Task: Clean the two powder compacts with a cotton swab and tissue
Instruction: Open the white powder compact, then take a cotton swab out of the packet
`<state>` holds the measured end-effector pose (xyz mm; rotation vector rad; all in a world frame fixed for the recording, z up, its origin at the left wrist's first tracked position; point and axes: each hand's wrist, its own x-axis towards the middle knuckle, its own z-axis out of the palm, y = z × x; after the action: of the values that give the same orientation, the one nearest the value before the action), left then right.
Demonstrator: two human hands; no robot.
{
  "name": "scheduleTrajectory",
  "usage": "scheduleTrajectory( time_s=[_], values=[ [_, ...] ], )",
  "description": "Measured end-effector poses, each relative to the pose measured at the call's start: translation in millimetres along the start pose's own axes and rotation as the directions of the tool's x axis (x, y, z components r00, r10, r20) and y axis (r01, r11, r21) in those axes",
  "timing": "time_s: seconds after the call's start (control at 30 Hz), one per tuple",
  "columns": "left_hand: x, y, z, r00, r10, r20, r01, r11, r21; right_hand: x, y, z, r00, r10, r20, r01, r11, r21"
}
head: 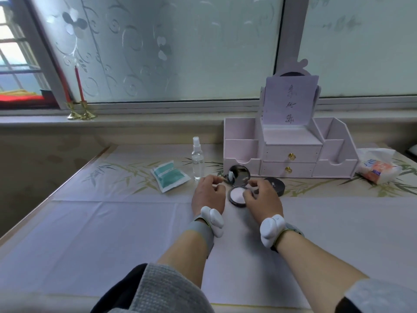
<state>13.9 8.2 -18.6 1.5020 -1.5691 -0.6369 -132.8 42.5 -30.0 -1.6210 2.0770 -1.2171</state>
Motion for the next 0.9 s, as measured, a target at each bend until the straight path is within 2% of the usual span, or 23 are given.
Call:
scheduleTrajectory(
  time_s=[0.13,0.23,0.33,0.43,0.53,0.67,0.77,0.9],
  values=[
    [13.6,-13.1,-30.9,0.997,-0.047,-0.068,0.049,0.998,0.027,-1.3,-39.2,16.3,0.994,-0.098,-0.039,0.099,0.995,0.022],
    [21.3,-22.0,-45.4,0.989,-0.064,-0.131,0.065,0.998,0.006,-1.9,-69.3,31.4,0.991,-0.127,0.041,0.126,0.992,0.024],
    [25.4,-30.3,-56.6,0.986,-0.027,-0.165,0.04,0.997,0.072,1.0,-93.9,48.1,0.982,-0.126,0.138,0.12,0.991,0.051],
    [28.3,-45.7,-66.8,0.978,-0.029,-0.206,0.066,0.981,0.18,4.7,-114.1,72.6,0.97,-0.057,0.236,0.022,0.989,0.145],
    [32.2,-63.0,-75.4,0.974,-0.067,-0.217,0.113,0.971,0.208,9.0,-128.3,97.6,0.951,0.026,0.307,-0.099,0.969,0.228],
    [39.7,-73.5,-82.8,0.982,-0.069,-0.174,0.118,0.951,0.286,16.5,-132.1,117.8,0.943,0.094,0.32,-0.171,0.96,0.223],
    [49.2,-80.4,-88.6,0.988,-0.058,-0.143,0.103,0.941,0.324,22.2,-132.4,130.0,0.947,0.173,0.271,-0.23,0.954,0.192],
    [56.1,-90.0,-92.5,0.995,-0.031,-0.094,0.06,0.942,0.329,27.7,-129.4,138.3,0.923,0.288,0.255,-0.345,0.912,0.22]
  ],
)
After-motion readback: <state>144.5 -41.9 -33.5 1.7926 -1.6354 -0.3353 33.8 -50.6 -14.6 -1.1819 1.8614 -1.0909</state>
